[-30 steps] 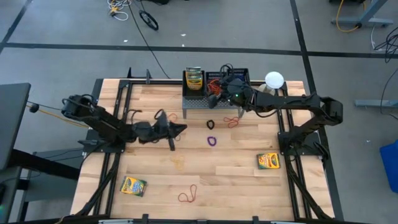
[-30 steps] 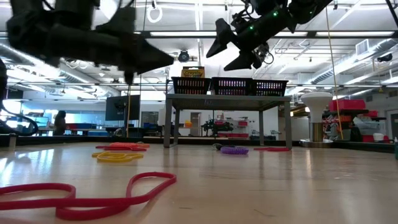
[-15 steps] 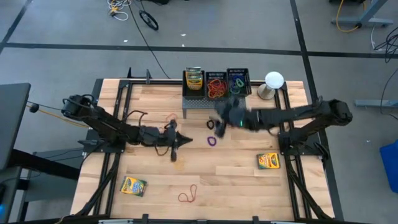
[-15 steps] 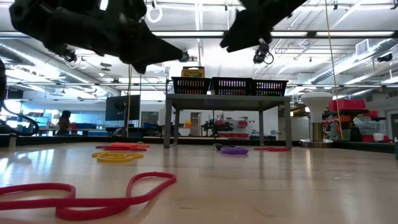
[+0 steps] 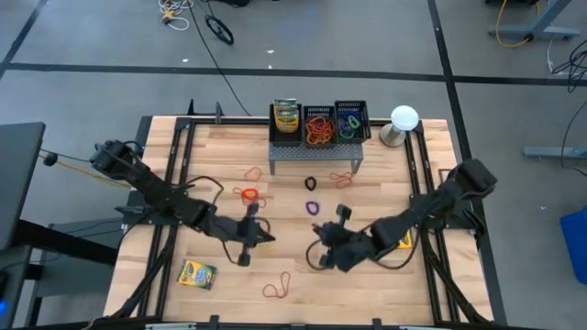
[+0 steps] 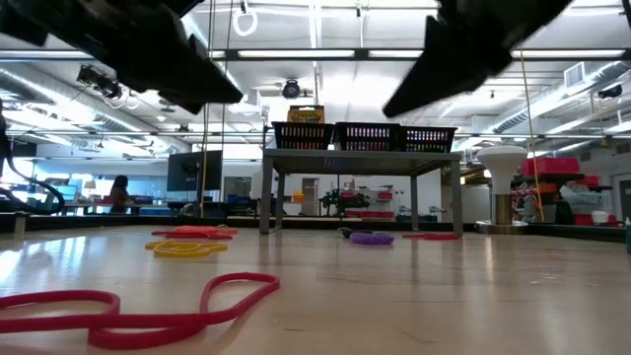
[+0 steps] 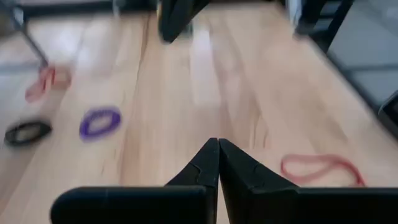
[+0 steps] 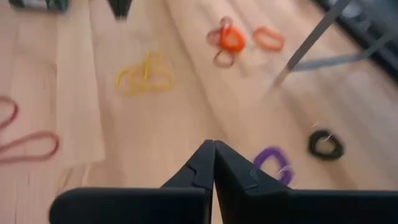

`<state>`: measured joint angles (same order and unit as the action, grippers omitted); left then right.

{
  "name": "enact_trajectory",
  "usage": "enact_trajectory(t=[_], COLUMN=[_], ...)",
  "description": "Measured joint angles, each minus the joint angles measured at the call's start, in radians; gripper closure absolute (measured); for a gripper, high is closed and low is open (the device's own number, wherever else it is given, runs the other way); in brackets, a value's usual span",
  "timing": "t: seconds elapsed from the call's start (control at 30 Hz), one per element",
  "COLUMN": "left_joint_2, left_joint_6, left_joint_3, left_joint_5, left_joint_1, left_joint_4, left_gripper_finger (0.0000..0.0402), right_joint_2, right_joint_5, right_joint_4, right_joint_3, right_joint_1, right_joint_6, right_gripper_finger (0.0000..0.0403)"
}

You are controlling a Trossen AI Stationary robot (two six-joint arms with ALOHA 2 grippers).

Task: Sort rubber bands into baskets
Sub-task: Put the crayon box into the left black basket on the shelf

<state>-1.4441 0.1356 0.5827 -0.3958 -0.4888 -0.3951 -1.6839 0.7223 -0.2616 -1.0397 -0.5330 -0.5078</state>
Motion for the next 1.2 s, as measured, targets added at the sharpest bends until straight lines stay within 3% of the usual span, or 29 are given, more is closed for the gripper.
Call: enact_trajectory(t=[0.17, 0.37, 0.6, 0.83, 0.97, 1.2], left_joint_2=[0.0, 0.0, 0.0, -0.014, -0.059, -0.177], left_joint_6=[0.139, 0.346, 0.652, 0.909, 0.921, 0.881], left_joint_3=[0.108, 0.182, 0.294, 0.311, 0.311, 0.311], left_joint_5=[-0.061, 0.054, 0.06, 0.161, 0.215, 0.214], left_joint_1=[-0.058, -0.16, -0.355, -0.495, -0.528, -0.53], left_joint_4=[0.337, 0.629, 0.971, 1.125, 1.143, 1.173], left_gripper_finger=[0.0371, 0.0326, 0.0264, 0.0236, 0.0238, 0.024], right_joint_2=[-0.086, -0.141, -0.15, -0.15, -0.15, -0.15], right_joint_5=[0.021, 0.036, 0.042, 0.043, 0.043, 0.038], right_joint_4=[0.121, 0.251, 0.272, 0.278, 0.298, 0.312], right_joint_3=[0.0, 0.0, 0.0, 0.0, 0.0, 0.0], right_joint_1=[-0.06, -0.095, -0.094, -0.094, -0.098, -0.11], right_joint_6=[-0.01, 0.058, 0.048, 0.041, 0.041, 0.021], right_gripper_finger=[0.039, 0.039, 0.0384, 0.0396, 0.0392, 0.0388])
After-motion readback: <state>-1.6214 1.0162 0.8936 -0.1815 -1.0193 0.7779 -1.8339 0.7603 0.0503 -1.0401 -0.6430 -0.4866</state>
